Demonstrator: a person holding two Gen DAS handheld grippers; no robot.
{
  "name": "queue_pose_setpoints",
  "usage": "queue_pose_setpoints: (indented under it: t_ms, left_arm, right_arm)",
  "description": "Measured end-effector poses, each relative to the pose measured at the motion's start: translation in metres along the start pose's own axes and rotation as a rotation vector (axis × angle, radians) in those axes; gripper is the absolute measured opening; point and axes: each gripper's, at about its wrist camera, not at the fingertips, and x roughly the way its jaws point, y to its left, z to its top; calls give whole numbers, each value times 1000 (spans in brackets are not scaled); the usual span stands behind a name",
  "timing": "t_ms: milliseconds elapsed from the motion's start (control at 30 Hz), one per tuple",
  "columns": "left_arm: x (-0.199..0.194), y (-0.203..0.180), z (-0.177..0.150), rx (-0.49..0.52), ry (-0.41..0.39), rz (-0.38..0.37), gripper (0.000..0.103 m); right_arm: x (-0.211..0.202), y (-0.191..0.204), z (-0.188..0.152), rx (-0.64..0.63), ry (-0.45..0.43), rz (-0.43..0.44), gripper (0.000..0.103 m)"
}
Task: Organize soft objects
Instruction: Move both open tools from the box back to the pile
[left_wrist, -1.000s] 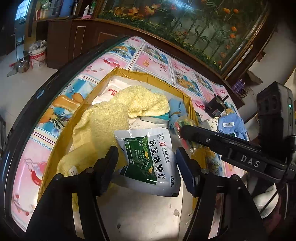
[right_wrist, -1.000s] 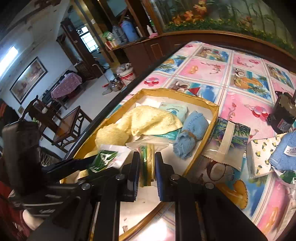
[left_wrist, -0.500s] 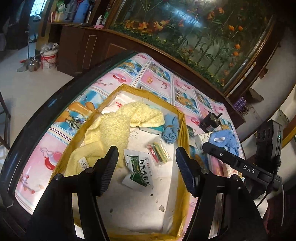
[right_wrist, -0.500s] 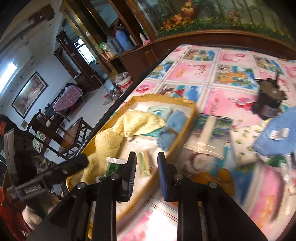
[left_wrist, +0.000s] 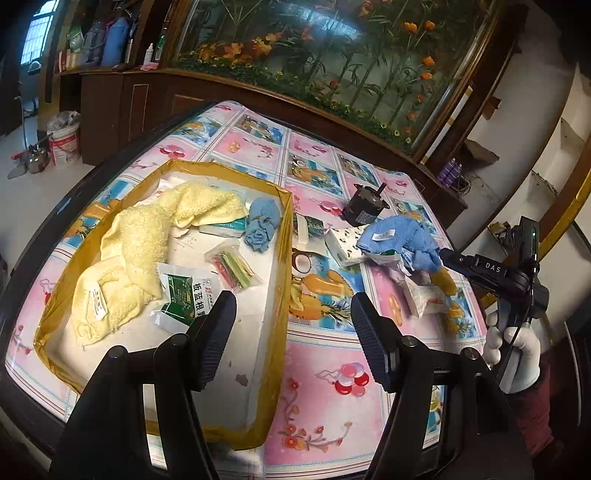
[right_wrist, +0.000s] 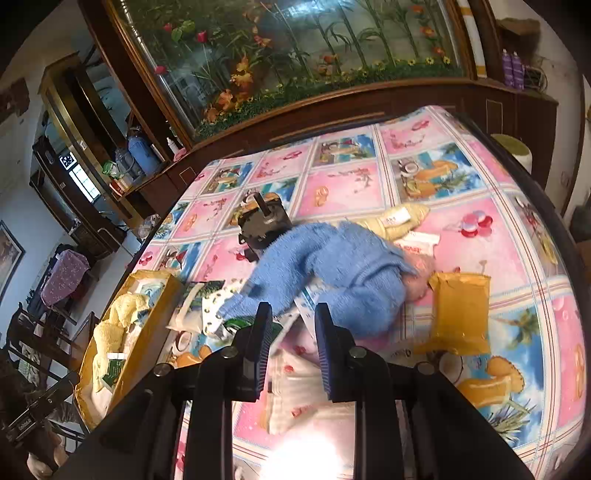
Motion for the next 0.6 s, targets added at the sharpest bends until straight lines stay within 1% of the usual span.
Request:
queue_pose_setpoints:
  t_ms: [133,200,333,400,467,533,600]
  left_arm:
    - [3,-4,-4,1,20,-9,65]
    - [4,-7,-6,-5,32,-21,65]
    - [2,-14,-9,6,37,-28,65]
    - [0,-17,-10,13,35,-34,65]
    - [0,-18,-11,12,35,-36,65]
    - [0,-17,-12,9,40,-38,65]
    - [-1,-15,-13,5,44,-40,65]
  right_arm:
    - [10,-5,-8,3,43,-23,25]
    - [13,-5,-7,12,45,-4,25]
    - [23,23,2,-45,32,38,25]
    - [36,41,6,-76,54,43,25]
    - [53,51,7,-90,89,26,25]
    - [72,57,5,-107,120,-5,25]
    - [86,56,0,-118,168,-12,25]
